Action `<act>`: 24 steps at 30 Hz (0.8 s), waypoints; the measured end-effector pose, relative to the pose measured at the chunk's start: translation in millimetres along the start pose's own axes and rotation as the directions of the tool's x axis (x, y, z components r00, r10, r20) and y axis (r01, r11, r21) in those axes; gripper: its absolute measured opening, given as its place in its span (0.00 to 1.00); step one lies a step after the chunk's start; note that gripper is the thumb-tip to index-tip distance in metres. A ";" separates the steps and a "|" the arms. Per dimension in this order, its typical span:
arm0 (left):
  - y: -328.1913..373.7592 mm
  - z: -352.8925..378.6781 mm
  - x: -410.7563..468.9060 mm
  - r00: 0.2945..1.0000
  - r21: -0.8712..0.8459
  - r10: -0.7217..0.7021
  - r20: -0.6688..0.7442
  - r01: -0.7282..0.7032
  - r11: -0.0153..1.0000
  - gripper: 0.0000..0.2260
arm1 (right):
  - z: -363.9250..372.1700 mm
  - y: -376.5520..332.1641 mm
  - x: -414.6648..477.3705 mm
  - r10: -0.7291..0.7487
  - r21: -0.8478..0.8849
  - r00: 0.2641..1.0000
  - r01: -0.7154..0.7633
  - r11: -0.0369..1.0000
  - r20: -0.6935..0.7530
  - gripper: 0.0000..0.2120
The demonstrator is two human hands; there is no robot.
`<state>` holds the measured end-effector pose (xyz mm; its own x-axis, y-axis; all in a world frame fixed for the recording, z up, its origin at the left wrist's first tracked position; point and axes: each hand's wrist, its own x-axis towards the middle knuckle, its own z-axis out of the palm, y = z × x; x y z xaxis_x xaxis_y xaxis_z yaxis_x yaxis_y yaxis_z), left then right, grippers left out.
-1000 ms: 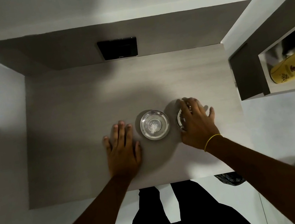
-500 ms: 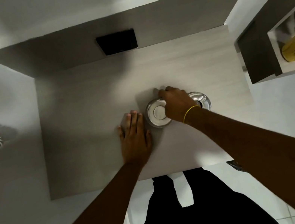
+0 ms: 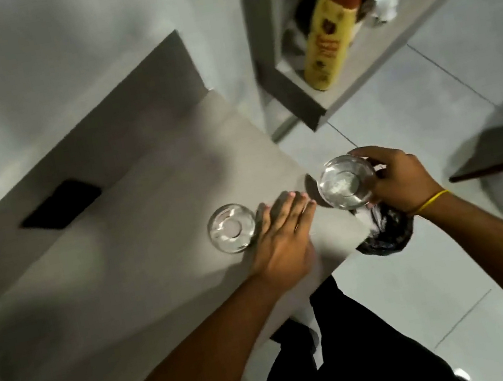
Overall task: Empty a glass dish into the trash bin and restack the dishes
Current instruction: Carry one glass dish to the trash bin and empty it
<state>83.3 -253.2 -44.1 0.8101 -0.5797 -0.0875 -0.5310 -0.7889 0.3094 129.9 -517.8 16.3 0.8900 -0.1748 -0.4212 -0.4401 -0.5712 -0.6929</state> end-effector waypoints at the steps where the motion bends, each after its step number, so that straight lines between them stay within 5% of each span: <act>1: 11.5 7.5 15.2 0.996 0.015 0.066 0.065 -0.068 0.998 0.32 | -11.4 24.3 -3.0 0.062 0.040 0.998 -0.061 0.997 -0.017 0.32; 4: 44.7 29.7 58.3 0.946 0.014 0.227 0.233 -0.237 0.971 0.32 | -34.4 101.1 -10.0 0.186 0.111 0.977 -0.174 0.978 -0.104 0.31; 11: 57.9 50.2 94.3 0.817 0.135 0.438 0.374 -0.515 0.846 0.27 | -20.0 212.7 -10.7 0.251 0.190 0.943 -0.211 0.959 -0.220 0.32; 18: 66.5 46.7 97.5 0.828 0.155 0.402 0.390 -0.490 0.858 0.17 | 34.0 294.0 29.8 0.028 -0.189 0.971 -0.074 0.979 -0.236 0.43; 24: 65.7 54.2 96.5 0.847 0.134 0.417 0.331 -0.480 0.867 0.14 | 97.9 382.0 70.2 -0.227 -0.648 0.974 0.179 0.741 0.009 0.51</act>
<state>113.1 -372.0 -83.5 0.3823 -0.8872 -0.2583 -0.8823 -0.4335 0.1831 12.6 -669.7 -335.2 0.9655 -0.0330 -0.2584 -0.0894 -0.9737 -0.2095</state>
